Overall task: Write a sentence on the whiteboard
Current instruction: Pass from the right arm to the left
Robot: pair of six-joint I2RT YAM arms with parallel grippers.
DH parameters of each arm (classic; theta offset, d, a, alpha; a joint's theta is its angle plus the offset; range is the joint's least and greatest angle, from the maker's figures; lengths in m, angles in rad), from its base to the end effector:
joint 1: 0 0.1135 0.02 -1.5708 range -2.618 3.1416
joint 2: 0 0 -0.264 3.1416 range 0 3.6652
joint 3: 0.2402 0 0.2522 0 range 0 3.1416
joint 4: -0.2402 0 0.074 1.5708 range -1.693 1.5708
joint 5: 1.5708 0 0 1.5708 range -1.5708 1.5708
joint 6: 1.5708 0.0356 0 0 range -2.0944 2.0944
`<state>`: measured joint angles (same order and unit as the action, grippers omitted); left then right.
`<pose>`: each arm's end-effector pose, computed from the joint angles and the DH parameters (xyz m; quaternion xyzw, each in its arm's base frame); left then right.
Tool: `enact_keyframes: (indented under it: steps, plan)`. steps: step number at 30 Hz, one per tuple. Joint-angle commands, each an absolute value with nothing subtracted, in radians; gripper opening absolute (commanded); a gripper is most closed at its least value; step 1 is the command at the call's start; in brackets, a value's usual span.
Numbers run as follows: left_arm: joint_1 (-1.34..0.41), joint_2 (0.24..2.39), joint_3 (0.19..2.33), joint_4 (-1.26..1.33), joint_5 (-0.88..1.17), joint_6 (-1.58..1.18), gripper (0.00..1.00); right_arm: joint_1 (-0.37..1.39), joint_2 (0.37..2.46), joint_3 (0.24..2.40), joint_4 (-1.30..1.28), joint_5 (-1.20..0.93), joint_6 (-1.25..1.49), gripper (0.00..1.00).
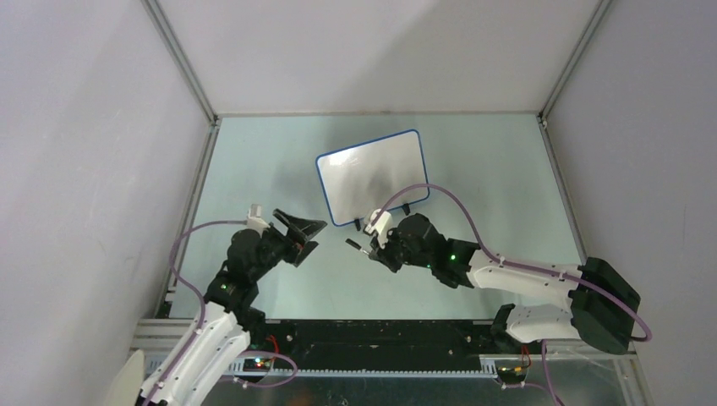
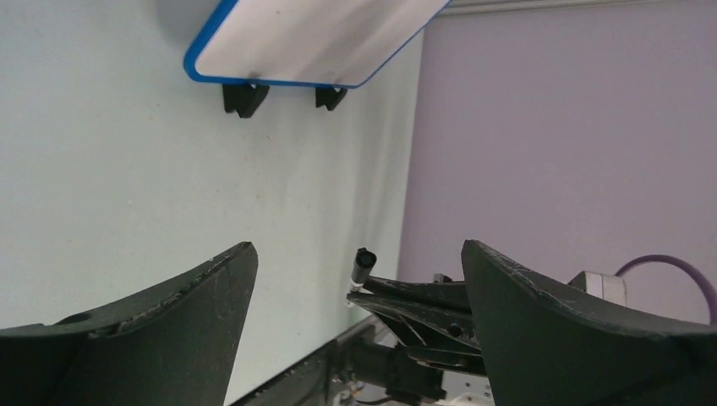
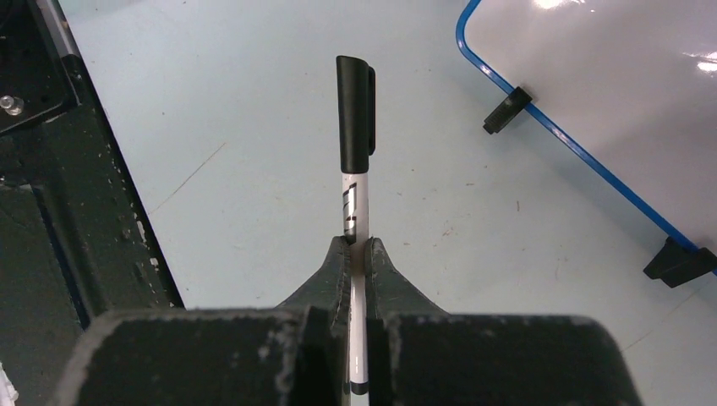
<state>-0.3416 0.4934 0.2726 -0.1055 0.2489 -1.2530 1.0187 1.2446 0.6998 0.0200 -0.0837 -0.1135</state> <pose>0.1313 -0.0560 0.2086 -0.2899 0.7558 -0.4843 0.3319 0.1395 0.2321 0.2331 -0.4819 0.7193 0.2508 0.4329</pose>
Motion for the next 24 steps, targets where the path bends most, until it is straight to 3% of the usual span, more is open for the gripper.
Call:
enact_keyframes:
  steps: [1,4,9,21,24]
  plan:
    - [-0.386,0.522,0.272,-0.015,0.246,-1.389,0.95,1.021,1.227,0.707,0.096,-0.083,-0.050,0.00]
    - [-0.419,0.552,0.284,-0.006,0.220,-1.391,0.85,1.022,1.237,0.717,0.103,-0.096,-0.041,0.00]
    - [-0.480,0.597,0.293,0.030,0.182,-1.403,0.78,1.022,1.261,0.755,0.089,-0.120,-0.038,0.00]
    - [-0.591,0.687,0.308,0.077,0.096,-1.403,0.68,1.036,1.330,0.829,0.053,-0.164,-0.037,0.00]
    - [-0.599,0.689,0.307,0.079,0.079,-1.396,0.54,1.038,1.343,0.847,0.033,-0.173,-0.036,0.00]
